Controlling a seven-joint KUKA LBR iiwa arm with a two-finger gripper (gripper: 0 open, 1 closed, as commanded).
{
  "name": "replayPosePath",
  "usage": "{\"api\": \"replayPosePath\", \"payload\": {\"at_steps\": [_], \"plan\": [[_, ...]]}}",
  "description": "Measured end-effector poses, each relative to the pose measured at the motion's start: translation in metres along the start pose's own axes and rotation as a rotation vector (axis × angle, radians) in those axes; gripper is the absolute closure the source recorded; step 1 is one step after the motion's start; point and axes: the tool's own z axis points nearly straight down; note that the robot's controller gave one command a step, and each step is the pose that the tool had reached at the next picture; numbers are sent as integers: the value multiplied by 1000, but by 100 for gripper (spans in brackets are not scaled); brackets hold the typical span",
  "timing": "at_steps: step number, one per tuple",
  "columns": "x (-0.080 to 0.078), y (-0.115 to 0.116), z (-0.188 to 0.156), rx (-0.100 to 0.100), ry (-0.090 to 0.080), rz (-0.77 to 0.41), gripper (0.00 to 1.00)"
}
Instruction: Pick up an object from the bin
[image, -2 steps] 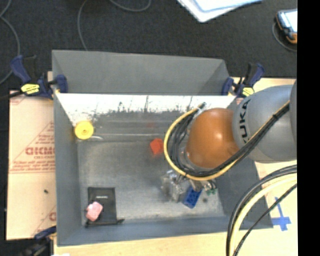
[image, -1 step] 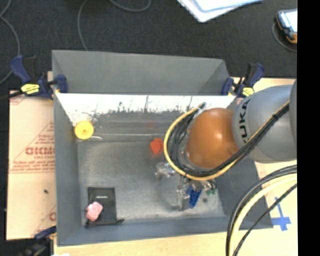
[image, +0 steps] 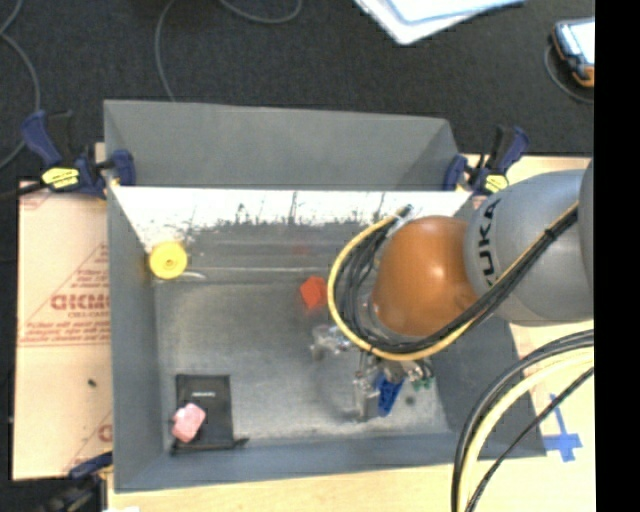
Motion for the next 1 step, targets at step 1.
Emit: {"api": "replayPosePath", "payload": {"at_steps": [1], "plan": [[13, -47, 18, 0, 1, 170, 0]]}}
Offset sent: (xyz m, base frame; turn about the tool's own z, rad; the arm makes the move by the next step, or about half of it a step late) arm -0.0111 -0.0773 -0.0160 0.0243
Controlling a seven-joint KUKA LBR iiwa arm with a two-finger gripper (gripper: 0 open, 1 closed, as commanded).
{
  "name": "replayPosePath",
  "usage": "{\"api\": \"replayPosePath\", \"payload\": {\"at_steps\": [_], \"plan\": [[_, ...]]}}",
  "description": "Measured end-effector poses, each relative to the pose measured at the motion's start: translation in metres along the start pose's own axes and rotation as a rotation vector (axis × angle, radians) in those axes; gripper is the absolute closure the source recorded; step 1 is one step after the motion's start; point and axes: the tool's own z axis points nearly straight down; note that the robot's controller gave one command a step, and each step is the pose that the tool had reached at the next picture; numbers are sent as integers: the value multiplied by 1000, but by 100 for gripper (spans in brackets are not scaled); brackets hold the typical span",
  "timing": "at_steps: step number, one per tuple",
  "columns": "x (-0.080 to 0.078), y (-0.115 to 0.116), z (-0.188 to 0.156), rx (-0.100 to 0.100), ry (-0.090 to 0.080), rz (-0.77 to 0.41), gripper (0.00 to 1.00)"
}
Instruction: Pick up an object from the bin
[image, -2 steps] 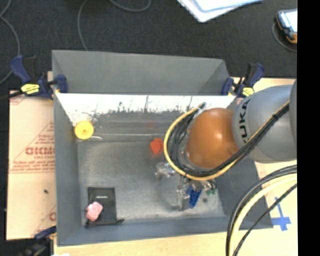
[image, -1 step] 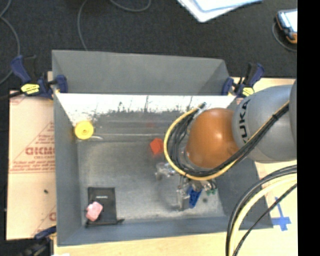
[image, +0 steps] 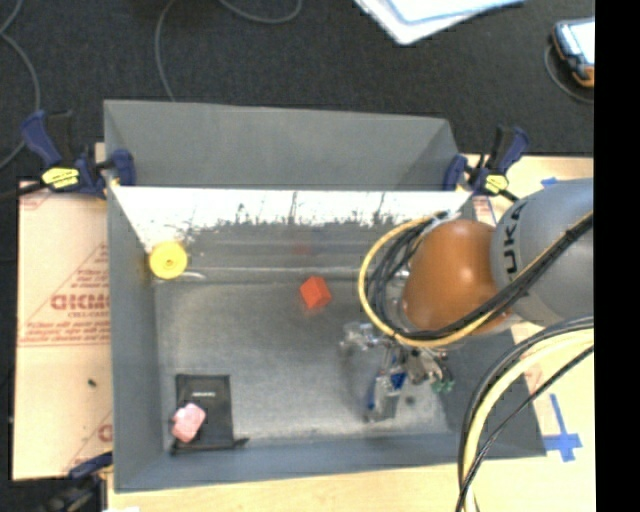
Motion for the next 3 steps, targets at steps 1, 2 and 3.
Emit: {"api": "replayPosePath", "payload": {"at_steps": [1, 2, 3], "plan": [[20, -27, -3, 0, 3, -144, 0], [7, -49, 0, 1, -4, -128, 0], [-37, -77, -1, 2, -2, -244, 0]]}}
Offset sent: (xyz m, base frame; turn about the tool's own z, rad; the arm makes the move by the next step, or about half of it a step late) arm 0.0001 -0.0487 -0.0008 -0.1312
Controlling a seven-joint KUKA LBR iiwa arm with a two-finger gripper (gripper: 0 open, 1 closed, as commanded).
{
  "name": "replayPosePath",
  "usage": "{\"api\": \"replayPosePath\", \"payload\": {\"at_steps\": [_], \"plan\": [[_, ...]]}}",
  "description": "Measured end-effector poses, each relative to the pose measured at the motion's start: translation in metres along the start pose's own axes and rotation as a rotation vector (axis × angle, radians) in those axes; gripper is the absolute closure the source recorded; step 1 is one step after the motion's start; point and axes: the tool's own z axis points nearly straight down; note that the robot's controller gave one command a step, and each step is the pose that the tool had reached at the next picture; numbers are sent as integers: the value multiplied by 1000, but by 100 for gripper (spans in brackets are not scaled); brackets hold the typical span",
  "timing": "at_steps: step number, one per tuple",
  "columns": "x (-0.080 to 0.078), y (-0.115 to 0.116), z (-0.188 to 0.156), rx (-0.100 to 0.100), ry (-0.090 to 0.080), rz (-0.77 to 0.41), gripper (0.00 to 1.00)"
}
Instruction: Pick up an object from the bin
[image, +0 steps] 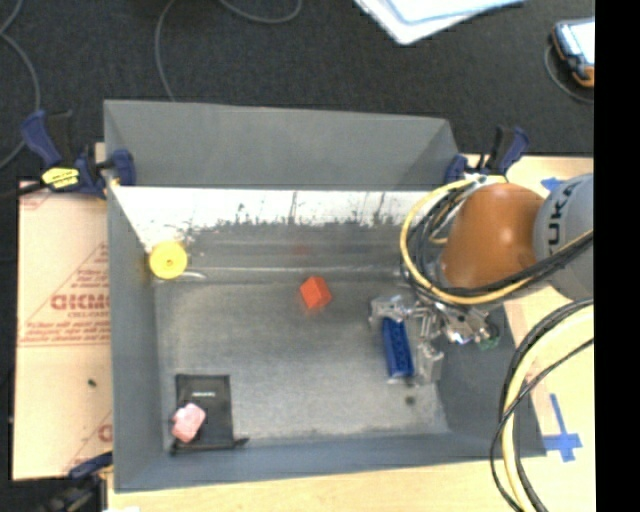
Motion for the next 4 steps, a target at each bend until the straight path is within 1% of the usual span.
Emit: {"api": "replayPosePath", "payload": {"at_steps": [1, 2, 3, 4], "plan": [[-14, -30, 0, 3, -8, -9, 0], [-13, -21, 0, 2, -2, -183, 0], [-24, -40, -1, -9, -18, -480, 0], [-56, -32, -1, 6, -10, -199, 100]]}}
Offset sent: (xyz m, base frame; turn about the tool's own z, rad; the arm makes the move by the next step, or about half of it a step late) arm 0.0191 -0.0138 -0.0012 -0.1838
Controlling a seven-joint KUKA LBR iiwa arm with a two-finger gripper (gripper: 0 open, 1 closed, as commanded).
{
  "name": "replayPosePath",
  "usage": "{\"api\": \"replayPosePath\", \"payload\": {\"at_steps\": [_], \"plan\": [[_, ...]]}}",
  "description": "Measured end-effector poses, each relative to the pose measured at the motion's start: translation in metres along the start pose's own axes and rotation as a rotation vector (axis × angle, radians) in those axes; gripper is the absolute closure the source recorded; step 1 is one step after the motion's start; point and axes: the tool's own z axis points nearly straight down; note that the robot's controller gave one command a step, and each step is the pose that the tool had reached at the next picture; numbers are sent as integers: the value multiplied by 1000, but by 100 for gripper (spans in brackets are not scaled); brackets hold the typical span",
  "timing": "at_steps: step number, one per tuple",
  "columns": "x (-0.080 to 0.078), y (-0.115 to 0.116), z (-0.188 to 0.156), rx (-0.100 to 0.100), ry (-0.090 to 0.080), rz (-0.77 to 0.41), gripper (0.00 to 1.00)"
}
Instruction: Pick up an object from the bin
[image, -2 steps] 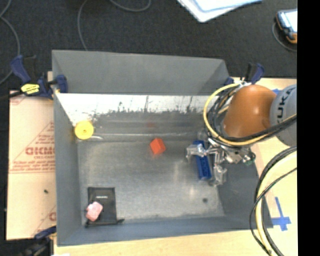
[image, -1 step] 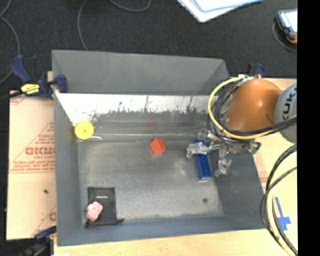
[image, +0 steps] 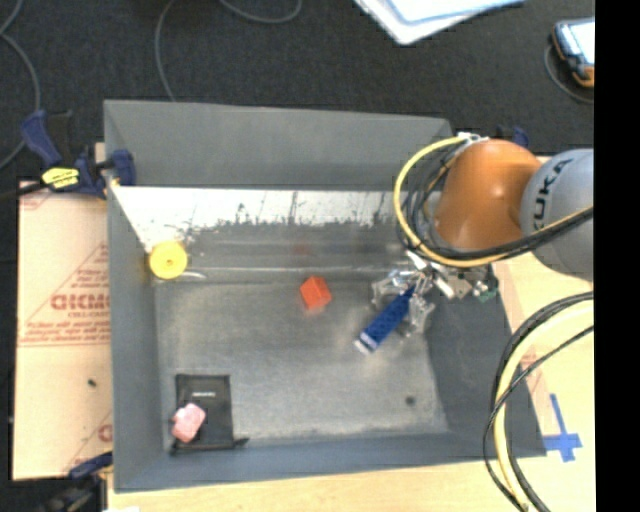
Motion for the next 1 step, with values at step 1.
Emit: {"api": "replayPosePath", "payload": {"at_steps": [1], "plan": [[0, 0, 0, -1, 0, 2, 100]]}}
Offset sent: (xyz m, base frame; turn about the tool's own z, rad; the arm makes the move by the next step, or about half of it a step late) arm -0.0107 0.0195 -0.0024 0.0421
